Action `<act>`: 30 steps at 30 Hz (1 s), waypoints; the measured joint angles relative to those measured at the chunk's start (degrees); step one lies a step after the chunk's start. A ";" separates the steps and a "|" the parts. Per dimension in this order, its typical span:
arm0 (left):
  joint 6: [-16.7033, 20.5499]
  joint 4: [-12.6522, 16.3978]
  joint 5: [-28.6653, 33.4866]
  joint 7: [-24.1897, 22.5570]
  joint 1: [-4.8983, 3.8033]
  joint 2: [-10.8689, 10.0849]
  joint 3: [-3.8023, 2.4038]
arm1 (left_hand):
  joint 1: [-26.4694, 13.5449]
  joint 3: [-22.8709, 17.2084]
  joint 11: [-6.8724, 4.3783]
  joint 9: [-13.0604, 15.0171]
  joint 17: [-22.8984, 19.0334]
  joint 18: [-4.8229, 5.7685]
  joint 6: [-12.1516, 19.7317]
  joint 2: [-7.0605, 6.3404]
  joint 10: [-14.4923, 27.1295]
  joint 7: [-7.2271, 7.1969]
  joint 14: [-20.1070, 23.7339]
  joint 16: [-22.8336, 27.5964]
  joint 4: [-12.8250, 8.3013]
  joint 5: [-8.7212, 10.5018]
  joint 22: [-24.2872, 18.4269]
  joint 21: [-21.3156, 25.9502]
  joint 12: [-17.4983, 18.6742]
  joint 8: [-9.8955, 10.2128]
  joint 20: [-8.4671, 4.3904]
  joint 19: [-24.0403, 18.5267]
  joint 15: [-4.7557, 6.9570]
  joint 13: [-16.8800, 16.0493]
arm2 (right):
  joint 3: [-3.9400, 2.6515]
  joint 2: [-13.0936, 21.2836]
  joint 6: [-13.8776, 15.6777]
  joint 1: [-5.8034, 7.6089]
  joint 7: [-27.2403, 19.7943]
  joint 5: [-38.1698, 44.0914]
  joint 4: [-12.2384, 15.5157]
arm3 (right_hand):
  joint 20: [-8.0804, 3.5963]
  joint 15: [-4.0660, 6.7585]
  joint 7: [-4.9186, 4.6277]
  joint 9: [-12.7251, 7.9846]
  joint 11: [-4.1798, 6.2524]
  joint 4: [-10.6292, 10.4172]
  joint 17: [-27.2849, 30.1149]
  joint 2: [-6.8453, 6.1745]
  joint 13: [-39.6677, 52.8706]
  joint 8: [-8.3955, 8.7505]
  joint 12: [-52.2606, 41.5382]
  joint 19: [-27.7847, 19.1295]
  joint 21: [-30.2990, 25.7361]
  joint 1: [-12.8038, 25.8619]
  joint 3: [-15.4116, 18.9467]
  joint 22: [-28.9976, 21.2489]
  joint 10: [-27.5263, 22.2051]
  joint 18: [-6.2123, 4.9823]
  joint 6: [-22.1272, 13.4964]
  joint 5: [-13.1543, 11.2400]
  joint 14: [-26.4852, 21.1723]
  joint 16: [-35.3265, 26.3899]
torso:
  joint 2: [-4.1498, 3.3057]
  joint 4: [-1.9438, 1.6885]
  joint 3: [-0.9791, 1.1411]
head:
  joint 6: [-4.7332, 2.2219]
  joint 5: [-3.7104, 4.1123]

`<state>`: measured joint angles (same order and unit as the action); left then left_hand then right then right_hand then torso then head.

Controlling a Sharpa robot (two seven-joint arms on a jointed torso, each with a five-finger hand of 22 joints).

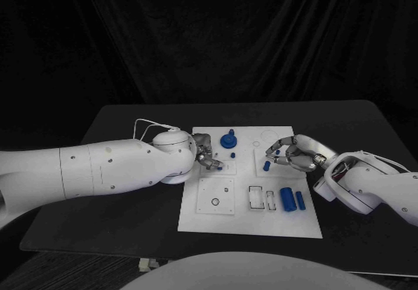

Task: Assemble the parts on the task board

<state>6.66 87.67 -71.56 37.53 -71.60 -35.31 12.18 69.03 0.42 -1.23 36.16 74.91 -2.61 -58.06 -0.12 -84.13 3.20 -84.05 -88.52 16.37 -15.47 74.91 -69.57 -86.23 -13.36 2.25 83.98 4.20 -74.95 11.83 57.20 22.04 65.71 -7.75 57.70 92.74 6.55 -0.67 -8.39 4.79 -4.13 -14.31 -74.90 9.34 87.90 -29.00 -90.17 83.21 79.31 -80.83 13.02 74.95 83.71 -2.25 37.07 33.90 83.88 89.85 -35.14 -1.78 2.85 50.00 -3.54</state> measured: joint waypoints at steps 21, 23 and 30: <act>0.72 -0.89 1.46 -1.95 0.31 0.97 -0.15 | 5.41 -3.41 -0.15 -0.18 0.00 0.00 -1.01 1.32 0.16 -0.43 0.21 0.00 -0.70 4.14 0.00 0.23 -0.01 0.00 -0.42 -0.01 0.21 0.00 | 0.00 -0.01 -0.10 -0.03 0.09 0.00 -0.06 | 0.00 -0.08 0.00 0.01 0.00 0.00 0.00 0.02 0.00 0.00 -0.03 0.00 0.00 -0.48 -0.32 -0.01 0.00 0.00 0.00 0.46 -0.07 0.00 | -0.02 0.04 -0.03 | 0.00 0.00; 0.74 -0.88 1.54 -2.25 0.31 0.96 -0.15 | 6.73 -4.39 -0.20 -0.18 0.00 0.00 -1.01 1.39 0.20 -0.43 0.21 0.12 -0.69 6.59 0.00 0.47 0.26 0.00 -0.42 0.00 0.21 -0.02 | 0.00 -0.02 -0.12 -0.06 0.10 0.00 -0.05 | 0.00 0.02 0.00 0.01 0.00 0.00 0.00 0.03 0.00 0.00 -0.13 0.00 -0.17 -0.49 -0.32 -0.02 0.00 0.01 0.00 0.46 0.04 0.00 | -0.02 0.04 -0.03 | 0.00 0.00; 0.81 -0.56 1.70 -3.15 0.31 0.71 -0.15 | 9.58 -8.17 -0.19 -0.18 0.00 0.00 -1.01 1.70 0.22 -0.43 0.00 0.28 -1.02 11.57 0.00 0.92 0.54 0.00 -0.42 0.00 0.42 -0.27 | 0.00 -0.03 -0.17 -0.10 0.12 0.00 -0.05 | 0.00 0.04 0.00 0.01 0.00 0.15 0.00 0.17 0.00 0.00 -0.20 0.00 -0.23 -0.62 -0.47 -0.02 0.00 0.00 0.00 0.46 0.16 0.00 | -0.02 0.02 -0.02 | 0.00 -0.04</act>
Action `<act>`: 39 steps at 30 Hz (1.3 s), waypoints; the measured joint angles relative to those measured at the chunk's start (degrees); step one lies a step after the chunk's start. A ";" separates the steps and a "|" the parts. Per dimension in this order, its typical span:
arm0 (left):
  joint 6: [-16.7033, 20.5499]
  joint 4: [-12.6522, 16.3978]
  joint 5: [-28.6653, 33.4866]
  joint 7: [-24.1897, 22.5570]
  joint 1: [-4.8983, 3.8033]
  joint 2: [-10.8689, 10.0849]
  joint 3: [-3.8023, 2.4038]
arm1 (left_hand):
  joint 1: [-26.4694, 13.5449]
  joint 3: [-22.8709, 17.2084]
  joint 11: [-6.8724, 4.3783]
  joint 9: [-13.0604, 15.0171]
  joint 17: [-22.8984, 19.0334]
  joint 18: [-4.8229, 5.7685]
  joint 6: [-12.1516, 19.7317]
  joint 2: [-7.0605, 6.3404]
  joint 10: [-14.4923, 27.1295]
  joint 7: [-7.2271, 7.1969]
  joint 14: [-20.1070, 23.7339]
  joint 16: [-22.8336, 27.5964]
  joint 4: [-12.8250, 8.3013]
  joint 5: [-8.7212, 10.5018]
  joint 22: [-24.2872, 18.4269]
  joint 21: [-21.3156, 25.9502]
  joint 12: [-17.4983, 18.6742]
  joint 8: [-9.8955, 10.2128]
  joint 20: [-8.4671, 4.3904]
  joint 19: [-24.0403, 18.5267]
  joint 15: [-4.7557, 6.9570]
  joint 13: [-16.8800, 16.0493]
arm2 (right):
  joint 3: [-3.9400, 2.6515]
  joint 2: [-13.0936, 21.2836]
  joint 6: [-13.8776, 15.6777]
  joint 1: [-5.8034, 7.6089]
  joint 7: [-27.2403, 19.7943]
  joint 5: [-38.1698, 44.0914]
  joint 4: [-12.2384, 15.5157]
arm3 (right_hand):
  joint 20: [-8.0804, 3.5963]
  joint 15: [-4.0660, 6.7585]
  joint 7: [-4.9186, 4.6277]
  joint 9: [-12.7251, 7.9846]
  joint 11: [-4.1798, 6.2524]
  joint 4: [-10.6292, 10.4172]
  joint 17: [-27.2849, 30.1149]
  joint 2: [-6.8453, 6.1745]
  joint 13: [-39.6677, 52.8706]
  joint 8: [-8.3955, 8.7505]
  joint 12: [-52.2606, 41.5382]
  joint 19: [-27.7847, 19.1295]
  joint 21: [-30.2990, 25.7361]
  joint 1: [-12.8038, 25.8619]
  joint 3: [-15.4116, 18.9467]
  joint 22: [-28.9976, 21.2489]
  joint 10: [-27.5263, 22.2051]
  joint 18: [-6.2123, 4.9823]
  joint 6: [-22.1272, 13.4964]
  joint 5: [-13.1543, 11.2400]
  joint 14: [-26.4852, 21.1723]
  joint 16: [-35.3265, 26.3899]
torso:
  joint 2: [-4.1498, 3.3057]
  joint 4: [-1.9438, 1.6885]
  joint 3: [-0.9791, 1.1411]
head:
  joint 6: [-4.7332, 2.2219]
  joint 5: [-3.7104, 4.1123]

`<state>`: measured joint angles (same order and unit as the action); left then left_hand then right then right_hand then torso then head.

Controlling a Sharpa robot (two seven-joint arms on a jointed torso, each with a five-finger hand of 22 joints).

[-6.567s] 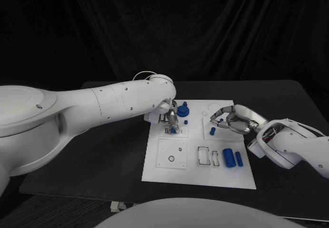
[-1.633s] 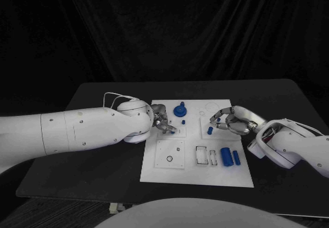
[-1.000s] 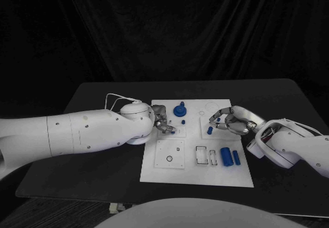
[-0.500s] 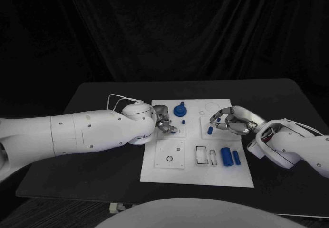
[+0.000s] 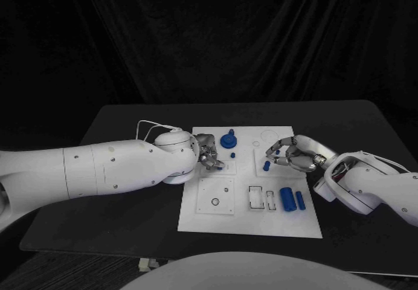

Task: Assemble the parts on the task board

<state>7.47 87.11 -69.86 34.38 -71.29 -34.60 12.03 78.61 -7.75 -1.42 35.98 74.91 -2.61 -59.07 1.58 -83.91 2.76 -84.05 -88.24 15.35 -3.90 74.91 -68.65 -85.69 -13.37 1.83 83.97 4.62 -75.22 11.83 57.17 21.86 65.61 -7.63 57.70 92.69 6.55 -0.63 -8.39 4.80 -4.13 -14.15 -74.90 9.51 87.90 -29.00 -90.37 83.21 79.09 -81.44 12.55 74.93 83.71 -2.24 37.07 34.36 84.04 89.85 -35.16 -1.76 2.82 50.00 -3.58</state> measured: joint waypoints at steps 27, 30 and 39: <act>0.59 -0.06 1.33 -3.29 0.01 -0.20 -0.02 | 5.13 -14.83 -0.39 1.49 0.00 0.00 0.74 -2.43 -0.02 0.12 0.20 0.21 -1.76 1.53 0.00 0.20 0.99 -0.93 -0.42 0.01 0.20 0.31 | -0.01 -0.07 -0.14 -0.11 0.04 0.00 -0.01 | 0.21 -0.23 0.00 -0.10 -0.30 0.24 0.00 -0.24 0.38 0.00 0.20 -0.21 0.00 -0.83 -0.56 -0.01 -0.29 0.00 0.00 0.00 -0.01 0.00 | 0.01 -0.03 0.01 | 0.00 -0.24; 0.63 -0.24 1.41 -3.41 0.01 -0.10 -0.03 | 5.42 -15.67 -0.39 1.69 0.00 0.00 0.80 -2.72 -0.02 0.17 0.21 0.21 -1.53 1.31 0.00 0.20 0.99 -1.27 -0.42 0.01 0.20 0.32 | -0.01 -0.10 -0.17 -0.12 0.04 0.00 -0.02 | 0.21 -0.23 0.00 -0.10 -0.29 0.40 0.00 -0.24 0.46 0.21 0.20 -0.21 0.00 -0.83 -0.72 -0.02 -0.29 0.00 0.00 0.00 -0.01 0.00 | 0.01 -0.03 0.01 | 0.00 -0.31; 0.73 -0.55 1.51 -3.59 0.01 0.03 -0.01 | 4.91 -16.99 -0.39 2.11 0.00 0.00 1.05 -3.24 -0.02 0.42 0.21 0.44 -0.95 1.29 0.00 0.20 1.23 -1.50 -0.41 0.01 0.20 0.32 | 0.01 -0.12 -0.23 -0.14 0.04 0.00 -0.03 | 0.21 -0.40 0.00 -0.10 -0.30 0.40 0.00 -0.32 0.47 0.21 0.09 -0.21 0.00 -0.92 -0.72 -0.02 -0.29 0.00 0.00 -0.01 -0.02 0.00 | 0.01 0.00 0.01 | 0.00 -0.37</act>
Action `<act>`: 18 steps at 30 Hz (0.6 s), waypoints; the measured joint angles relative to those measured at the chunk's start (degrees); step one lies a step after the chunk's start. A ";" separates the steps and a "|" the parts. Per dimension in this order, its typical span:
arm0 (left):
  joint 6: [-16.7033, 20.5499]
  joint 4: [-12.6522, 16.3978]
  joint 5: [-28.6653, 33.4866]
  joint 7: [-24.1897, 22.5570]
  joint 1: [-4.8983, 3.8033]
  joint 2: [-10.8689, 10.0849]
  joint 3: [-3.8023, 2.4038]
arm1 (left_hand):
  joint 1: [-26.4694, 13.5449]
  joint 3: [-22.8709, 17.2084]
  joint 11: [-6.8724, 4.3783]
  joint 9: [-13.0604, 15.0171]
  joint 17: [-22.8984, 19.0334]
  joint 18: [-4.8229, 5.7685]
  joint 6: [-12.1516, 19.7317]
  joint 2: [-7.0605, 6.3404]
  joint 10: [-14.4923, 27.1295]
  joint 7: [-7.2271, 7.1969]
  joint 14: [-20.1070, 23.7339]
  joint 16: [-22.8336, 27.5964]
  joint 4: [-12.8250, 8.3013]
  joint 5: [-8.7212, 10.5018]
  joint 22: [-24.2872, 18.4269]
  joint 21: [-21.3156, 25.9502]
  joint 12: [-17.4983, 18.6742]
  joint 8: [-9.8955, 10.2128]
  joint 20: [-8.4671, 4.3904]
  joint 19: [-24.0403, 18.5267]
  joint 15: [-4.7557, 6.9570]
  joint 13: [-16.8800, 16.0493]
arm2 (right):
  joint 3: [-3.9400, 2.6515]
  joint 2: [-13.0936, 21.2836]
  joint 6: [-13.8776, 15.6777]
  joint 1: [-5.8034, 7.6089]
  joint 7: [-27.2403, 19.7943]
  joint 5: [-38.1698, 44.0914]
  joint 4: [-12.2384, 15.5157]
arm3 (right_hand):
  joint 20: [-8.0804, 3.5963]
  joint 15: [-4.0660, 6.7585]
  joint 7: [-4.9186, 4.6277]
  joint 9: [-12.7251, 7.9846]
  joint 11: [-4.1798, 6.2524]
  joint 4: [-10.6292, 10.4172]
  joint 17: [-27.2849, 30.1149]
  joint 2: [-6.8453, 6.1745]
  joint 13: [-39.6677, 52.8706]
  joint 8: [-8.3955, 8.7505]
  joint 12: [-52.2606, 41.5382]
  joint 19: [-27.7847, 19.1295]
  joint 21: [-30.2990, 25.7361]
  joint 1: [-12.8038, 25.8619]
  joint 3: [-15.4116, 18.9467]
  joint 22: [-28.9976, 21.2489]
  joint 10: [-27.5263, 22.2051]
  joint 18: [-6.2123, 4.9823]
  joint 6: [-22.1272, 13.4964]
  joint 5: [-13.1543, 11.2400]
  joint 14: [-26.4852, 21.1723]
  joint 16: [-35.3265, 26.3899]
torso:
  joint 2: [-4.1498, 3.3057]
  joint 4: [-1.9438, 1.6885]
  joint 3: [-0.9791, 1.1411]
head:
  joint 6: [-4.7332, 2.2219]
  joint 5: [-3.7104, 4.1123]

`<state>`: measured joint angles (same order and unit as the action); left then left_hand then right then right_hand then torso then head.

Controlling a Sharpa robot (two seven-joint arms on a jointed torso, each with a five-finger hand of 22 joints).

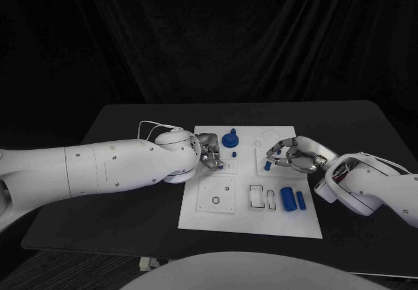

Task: Assemble the parts on the task board

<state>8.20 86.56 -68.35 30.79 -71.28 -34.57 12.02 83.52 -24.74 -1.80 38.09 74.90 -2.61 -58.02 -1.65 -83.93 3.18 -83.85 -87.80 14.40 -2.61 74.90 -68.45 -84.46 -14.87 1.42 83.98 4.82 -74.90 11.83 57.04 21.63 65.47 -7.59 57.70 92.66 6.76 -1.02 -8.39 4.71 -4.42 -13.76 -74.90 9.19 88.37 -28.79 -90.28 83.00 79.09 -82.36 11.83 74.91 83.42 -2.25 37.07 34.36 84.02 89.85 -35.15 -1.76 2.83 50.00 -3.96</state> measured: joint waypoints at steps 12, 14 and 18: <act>0.03 -0.10 0.08 -0.04 0.00 0.01 0.00 | -0.53 -1.62 -0.01 0.34 0.00 0.00 0.20 -0.53 -0.01 0.21 0.00 0.00 -0.16 0.00 0.00 0.00 0.03 0.00 0.00 0.00 0.00 -0.04 | -0.01 0.03 -0.09 -0.02 0.00 0.00 0.01 | 0.00 0.26 0.00 -0.03 0.00 0.00 0.00 0.01 0.00 0.00 -0.10 0.00 0.00 -0.28 0.00 0.00 0.00 0.00 0.00 0.00 -0.12 0.00 | 0.01 0.00 0.01 | 0.00 0.01; 0.04 -0.10 0.08 -0.06 0.00 0.01 0.00 | -0.70 -1.86 -0.01 0.37 0.00 0.00 0.31 -0.70 -0.01 0.31 0.00 0.00 0.05 0.00 0.00 0.00 0.03 0.00 0.00 0.00 0.00 -0.03 | -0.01 0.03 -0.10 -0.02 0.00 0.00 0.01 | 0.00 0.32 0.00 -0.05 0.00 0.00 0.00 0.01 0.00 0.00 -0.10 0.00 0.00 -0.28 0.00 -0.01 0.00 0.00 0.00 0.00 -0.05 0.00 | 0.01 0.00 0.01 | 0.00 -0.01; 0.04 -0.04 0.08 -0.08 0.00 -0.07 0.02 | -1.72 -3.13 0.17 0.53 0.00 0.00 0.92 -1.71 -0.21 0.29 0.00 0.22 -1.04 0.01 0.00 0.37 0.03 -0.01 0.00 0.00 0.00 -0.01 | -0.01 0.02 -0.12 -0.02 0.01 0.00 0.02 | 0.00 0.32 0.00 -0.04 0.00 0.16 0.00 0.01 0.00 0.00 -0.10 0.00 -0.23 -0.28 -0.15 0.04 0.00 0.00 0.00 0.00 -0.05 0.00 | 0.01 0.00 0.01 | 0.00 -0.03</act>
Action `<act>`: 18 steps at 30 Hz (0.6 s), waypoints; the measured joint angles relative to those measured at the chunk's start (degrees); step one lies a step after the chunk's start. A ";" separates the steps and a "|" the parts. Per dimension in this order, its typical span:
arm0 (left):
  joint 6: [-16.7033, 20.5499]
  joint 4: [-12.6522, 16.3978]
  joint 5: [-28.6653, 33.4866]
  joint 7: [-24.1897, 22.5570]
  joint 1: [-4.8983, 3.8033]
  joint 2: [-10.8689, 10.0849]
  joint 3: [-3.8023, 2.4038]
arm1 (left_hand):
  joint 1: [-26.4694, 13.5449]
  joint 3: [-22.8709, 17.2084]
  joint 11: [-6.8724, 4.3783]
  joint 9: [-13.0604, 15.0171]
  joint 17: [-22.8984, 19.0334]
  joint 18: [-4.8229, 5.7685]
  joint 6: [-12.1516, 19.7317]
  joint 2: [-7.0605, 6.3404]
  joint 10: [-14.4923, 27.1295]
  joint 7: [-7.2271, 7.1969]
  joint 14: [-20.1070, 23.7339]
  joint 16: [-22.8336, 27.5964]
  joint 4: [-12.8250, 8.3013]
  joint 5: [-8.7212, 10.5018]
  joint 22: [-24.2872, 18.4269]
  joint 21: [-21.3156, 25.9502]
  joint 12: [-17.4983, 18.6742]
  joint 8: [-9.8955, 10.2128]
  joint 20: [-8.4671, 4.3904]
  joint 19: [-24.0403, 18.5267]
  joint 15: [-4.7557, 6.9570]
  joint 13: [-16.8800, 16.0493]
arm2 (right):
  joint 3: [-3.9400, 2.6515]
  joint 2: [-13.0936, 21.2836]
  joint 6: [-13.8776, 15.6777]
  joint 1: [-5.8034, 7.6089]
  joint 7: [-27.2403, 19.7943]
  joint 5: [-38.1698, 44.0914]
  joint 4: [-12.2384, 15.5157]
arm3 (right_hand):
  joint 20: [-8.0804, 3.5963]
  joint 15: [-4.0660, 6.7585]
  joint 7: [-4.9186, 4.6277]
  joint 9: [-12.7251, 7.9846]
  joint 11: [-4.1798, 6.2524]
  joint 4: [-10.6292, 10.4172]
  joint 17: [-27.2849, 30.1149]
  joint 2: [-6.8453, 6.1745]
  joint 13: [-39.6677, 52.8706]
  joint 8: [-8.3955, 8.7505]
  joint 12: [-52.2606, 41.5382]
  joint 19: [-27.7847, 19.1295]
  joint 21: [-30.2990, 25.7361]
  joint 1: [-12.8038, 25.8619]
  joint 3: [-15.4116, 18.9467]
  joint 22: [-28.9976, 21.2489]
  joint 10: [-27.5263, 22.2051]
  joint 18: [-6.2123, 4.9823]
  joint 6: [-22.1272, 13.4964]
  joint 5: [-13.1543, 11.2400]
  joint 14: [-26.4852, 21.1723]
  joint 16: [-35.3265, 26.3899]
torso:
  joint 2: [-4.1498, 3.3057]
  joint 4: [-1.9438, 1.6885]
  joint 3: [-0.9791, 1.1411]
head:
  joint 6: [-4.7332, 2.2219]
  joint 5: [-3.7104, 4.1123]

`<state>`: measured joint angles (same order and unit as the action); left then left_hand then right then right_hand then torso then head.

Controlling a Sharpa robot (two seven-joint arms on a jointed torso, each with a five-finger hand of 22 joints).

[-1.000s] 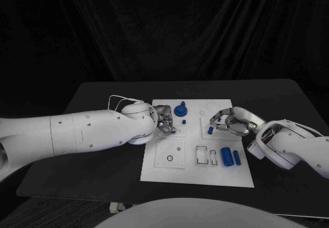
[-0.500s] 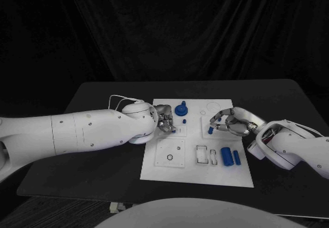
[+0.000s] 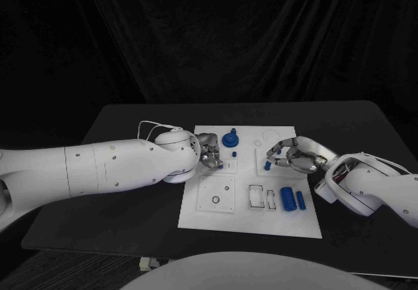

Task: Assemble the parts on the task board

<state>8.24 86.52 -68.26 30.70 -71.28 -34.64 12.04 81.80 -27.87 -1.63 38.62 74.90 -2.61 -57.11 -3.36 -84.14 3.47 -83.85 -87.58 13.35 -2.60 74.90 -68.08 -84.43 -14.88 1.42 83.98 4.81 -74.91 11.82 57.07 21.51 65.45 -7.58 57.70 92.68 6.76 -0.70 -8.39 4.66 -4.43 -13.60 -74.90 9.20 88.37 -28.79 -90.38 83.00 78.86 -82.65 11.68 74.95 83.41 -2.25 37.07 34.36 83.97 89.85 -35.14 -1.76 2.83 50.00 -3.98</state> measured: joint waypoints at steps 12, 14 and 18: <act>0.06 0.14 -0.15 0.36 0.14 -0.76 0.13 | -8.88 2.19 0.22 -0.36 0.00 -0.93 0.38 -3.24 0.22 -0.40 -0.22 0.00 1.82 -3.34 0.00 0.23 0.00 -0.29 0.32 0.13 -0.21 -0.01 | 0.00 0.09 -0.02 -0.02 0.00 0.00 0.03 | 0.00 -0.01 0.00 0.01 0.00 0.00 0.00 0.00 0.33 0.00 0.22 0.00 0.00 0.00 0.00 -0.01 0.00 0.00 0.00 0.00 0.00 0.00 | -0.01 0.00 -0.01 | 0.00 0.07; 0.11 0.31 -0.16 0.44 0.14 -0.87 0.13 | -9.93 3.38 0.22 -0.63 0.00 -0.92 0.18 -3.39 0.21 -0.20 -0.21 0.00 2.39 -4.23 0.00 0.46 0.00 0.03 0.44 0.01 -0.21 -0.01 | 0.01 0.09 -0.02 -0.03 0.00 0.00 0.03 | 0.00 -0.02 0.00 0.01 0.00 0.00 0.00 0.00 0.34 0.00 0.22 0.00 0.00 0.00 0.00 -0.01 0.00 0.00 0.00 0.00 0.00 0.00 | -0.01 0.00 -0.01 | 0.00 0.07; 0.34 0.81 -0.17 0.53 0.14 -1.12 0.14 | -10.28 4.16 0.22 -0.89 0.00 -0.92 0.18 -3.46 0.22 -0.20 -0.21 0.00 2.69 -5.18 0.03 0.46 0.00 0.26 0.44 0.01 -0.21 -0.01 | 0.01 0.14 -0.02 -0.04 0.00 0.00 0.05 | 0.00 -0.03 0.00 0.01 0.00 0.00 0.00 0.00 0.36 0.00 0.22 0.00 0.00 0.00 0.00 -0.01 0.00 0.00 0.00 0.00 0.00 0.00 | -0.01 0.00 -0.01 | 0.00 0.08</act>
<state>8.58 87.33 -68.44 31.23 -71.13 -35.76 12.19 71.52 -23.71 -1.42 37.72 74.90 -3.54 -56.93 -6.83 -83.92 3.27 -84.06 -87.58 16.04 -7.78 74.93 -67.62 -84.43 -14.61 1.86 83.99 4.60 -74.91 11.84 57.20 21.50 65.41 -7.58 57.70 92.72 6.75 -0.74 -8.39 4.67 -4.43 -13.60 -74.90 9.21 88.73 -28.79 -90.16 83.00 78.87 -82.64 11.68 74.94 83.41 -2.25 37.07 34.36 83.96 89.85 -35.15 -1.76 2.83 50.00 -3.91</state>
